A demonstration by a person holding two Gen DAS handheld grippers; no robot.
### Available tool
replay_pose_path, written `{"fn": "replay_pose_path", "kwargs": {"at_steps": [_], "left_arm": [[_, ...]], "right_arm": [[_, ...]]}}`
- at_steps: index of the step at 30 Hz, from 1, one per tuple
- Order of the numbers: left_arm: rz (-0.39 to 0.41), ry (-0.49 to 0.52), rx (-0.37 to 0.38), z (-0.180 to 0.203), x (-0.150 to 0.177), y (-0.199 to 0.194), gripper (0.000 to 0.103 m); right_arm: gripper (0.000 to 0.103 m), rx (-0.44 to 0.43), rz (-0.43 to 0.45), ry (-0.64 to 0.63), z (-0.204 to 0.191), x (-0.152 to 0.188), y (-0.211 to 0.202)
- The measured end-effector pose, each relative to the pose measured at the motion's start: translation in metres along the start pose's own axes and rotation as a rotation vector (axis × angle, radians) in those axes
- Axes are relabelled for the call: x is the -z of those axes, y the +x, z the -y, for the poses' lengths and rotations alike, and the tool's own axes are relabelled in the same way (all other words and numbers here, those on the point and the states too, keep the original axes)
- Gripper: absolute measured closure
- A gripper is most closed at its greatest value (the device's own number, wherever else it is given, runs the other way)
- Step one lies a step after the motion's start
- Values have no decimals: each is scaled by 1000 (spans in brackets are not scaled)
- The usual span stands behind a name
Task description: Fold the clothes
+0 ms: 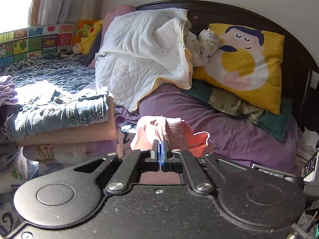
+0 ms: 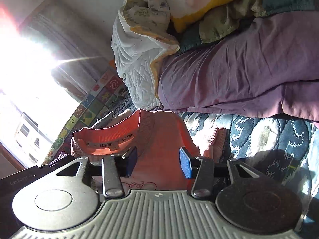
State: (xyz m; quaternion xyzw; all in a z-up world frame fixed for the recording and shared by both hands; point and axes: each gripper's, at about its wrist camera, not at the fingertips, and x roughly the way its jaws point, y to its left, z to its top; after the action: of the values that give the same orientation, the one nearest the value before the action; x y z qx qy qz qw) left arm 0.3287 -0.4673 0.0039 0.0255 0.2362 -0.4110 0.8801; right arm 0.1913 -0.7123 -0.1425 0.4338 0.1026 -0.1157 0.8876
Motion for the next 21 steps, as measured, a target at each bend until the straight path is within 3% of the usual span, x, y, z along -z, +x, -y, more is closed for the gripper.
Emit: {"fn": "replay_pose_path", "kwargs": {"at_steps": [9, 13, 21], "left_arm": [[185, -93, -43, -27, -23, -125, 103], [217, -90, -124, -53, -38, -159, 103], [211, -77, -353, -123, -76, -203, 103]], "right_arm": [[55, -263, -63, -213, -82, 24, -25], [50, -350, -124, -243, -118, 47, -15], [49, -468, -253, -285, -193, 112, 19]]}}
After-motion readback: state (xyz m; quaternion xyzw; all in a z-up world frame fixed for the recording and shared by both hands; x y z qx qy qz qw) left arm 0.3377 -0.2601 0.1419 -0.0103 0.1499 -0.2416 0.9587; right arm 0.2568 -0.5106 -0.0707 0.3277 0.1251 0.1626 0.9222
